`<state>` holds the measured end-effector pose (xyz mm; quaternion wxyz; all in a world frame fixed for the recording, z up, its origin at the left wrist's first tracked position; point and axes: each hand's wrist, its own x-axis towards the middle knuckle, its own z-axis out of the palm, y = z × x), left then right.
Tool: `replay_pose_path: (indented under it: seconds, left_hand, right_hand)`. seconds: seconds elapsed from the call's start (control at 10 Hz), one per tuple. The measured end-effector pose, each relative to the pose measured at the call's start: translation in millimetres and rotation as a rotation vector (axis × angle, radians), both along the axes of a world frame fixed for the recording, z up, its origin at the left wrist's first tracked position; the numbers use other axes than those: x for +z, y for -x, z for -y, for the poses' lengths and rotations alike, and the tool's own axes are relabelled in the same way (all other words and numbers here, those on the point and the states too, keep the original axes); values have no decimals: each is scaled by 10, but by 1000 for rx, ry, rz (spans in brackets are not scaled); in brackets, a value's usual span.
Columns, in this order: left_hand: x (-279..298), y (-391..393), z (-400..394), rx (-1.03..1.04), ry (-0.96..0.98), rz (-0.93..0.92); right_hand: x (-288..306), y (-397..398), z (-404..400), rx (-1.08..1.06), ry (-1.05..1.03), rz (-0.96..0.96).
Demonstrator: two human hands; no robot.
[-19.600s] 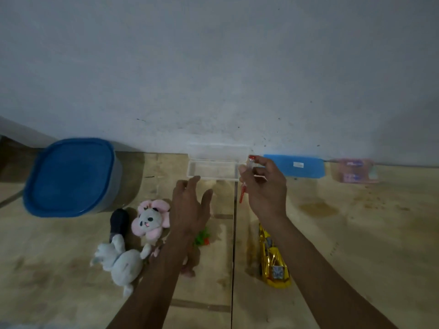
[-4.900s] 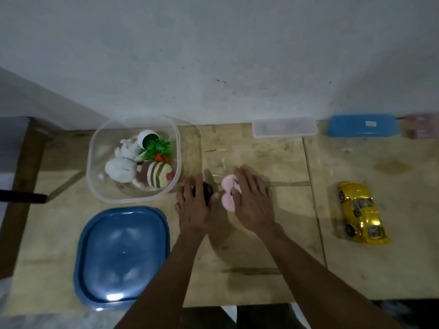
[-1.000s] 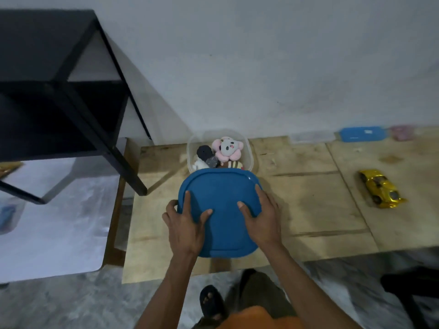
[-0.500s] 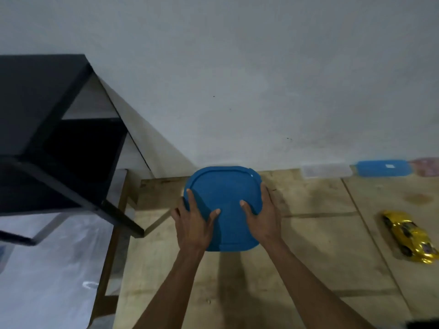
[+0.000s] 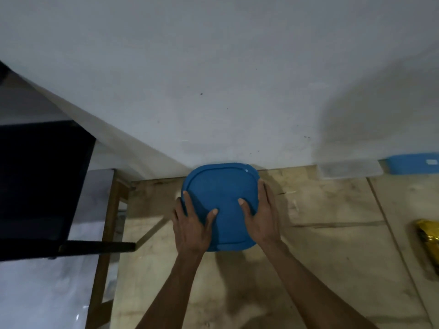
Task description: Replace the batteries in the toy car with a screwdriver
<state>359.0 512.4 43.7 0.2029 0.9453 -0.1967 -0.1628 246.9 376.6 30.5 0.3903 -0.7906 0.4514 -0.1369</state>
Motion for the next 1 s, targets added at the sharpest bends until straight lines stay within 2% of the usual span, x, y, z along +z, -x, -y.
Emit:
replay_pose_path:
  seconds: [0.4,0.7,0.8,1.0]
  left_hand:
    - [-143,-16,33,-43,-16,33]
    - [-204,-49,25,-84,-71,77]
    - [-145,-42,24,-87,-128,39]
    - [118,-88,114,-52,-210,-103]
  right_hand:
    - [-100,-56,111,-87,-19,50]
    - [-165,-151,142,11,34,-104]
    - [-88,-137,125,59,36,-152]
    - [158,-38,234,161,-97,-274]
